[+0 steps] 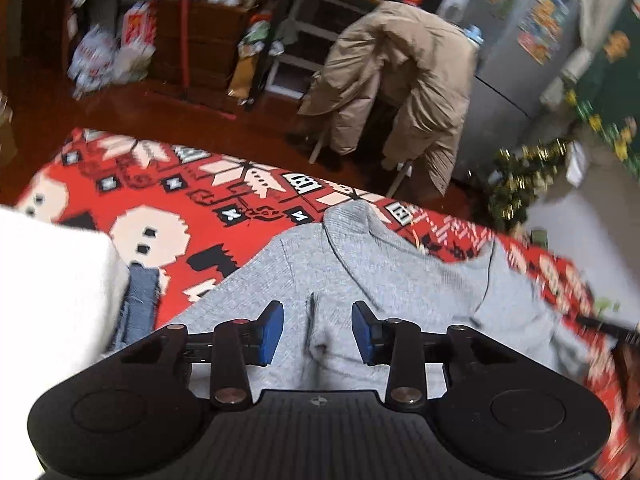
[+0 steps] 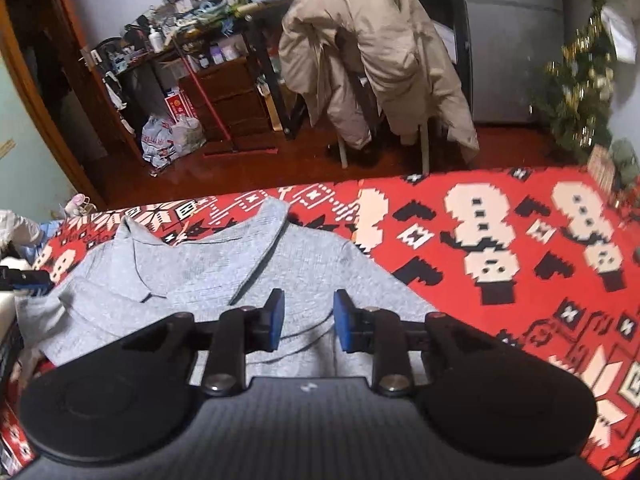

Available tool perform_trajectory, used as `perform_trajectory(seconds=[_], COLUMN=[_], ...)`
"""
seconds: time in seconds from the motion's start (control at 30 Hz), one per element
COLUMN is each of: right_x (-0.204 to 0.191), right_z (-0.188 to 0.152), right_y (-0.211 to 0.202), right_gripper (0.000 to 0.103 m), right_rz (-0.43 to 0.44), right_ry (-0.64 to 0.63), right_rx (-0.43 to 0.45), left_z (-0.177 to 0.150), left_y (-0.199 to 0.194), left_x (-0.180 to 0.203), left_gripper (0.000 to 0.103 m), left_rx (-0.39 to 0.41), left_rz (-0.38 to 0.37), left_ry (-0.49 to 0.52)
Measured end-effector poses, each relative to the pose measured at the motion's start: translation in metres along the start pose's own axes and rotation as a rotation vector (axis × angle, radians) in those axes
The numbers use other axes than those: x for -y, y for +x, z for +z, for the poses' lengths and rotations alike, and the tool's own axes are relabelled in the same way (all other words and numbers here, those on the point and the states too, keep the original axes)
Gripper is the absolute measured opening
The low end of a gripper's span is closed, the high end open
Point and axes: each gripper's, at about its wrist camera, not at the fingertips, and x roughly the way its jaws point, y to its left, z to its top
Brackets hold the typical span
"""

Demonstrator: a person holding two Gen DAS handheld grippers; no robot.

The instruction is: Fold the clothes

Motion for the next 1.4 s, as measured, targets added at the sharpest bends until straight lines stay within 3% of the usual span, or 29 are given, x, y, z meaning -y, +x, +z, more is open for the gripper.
perform_trajectory(seconds=[0.1,0.17,0.3,0.4,0.53,0.57,0.67,0.77,0.83,1.0,1.27,1.4], right_x=[-0.005,-0.010,-0.021,-0.026,-0.037,-0.040,-0.054,-0.076,-0.085,-0.090,-0.085,-0.082], right_z=[-0.008,-0.015,-0.030,-0.035,-0.033,-0.032,-0.033,-0.038,-0.039,-0.023,0.019,0.024], right_y=[-0.012,-0.016,-0.017,-0.014,0.000,0.003,0.011,0.023,0.034,0.055,0.075,0.062], right_gripper=[0.029,0.029,0.029,0.029,0.029,0.029,0.029,0.027,0.019,0.019,0.019,0.020], right_rz=[-0.012,-0.017,-0.010,0.023,0.018,0.032,0.078,0.097,0.083,0.068,0.036,0.057], right_ry=[-0.062,-0.111,-0.187,-0.193,-0.226,-0.228,-0.267,-0.349,-0.373,-0.338,-0.268,-0.248], right_rx=[0.003,-0.010,-0.049,-0.051,-0.074,-0.084,-0.120,-0.157,-0.177,-0.158,-0.089,-0.059], left_z=[-0.008,-0.016,-0.027,-0.030,-0.035,-0.037,-0.043,-0.051,-0.053,-0.038,0.010,0.013], left_y=[0.001,0.005,0.009,0.015,0.022,0.022,0.018,0.023,0.031,0.045,0.061,0.042], left_x=[0.008,0.017,0.027,0.032,0.043,0.046,0.055,0.065,0.070,0.067,0.050,0.047], left_gripper=[0.015,0.012,0.015,0.026,0.021,0.016,0.015,0.013,0.013,0.015,0.015,0.015], left_rx=[0.006,-0.013,-0.038,-0.039,-0.052,-0.055,-0.064,-0.080,-0.094,-0.066,0.034,0.063], left_rz=[0.046,0.062,0.010,-0.011,-0.013,-0.024,-0.075,-0.066,-0.032,-0.003,0.053,0.014], left_ry=[0.153,0.258,0.317,0.306,0.367,0.386,0.428,0.509,0.546,0.471,0.248,0.263])
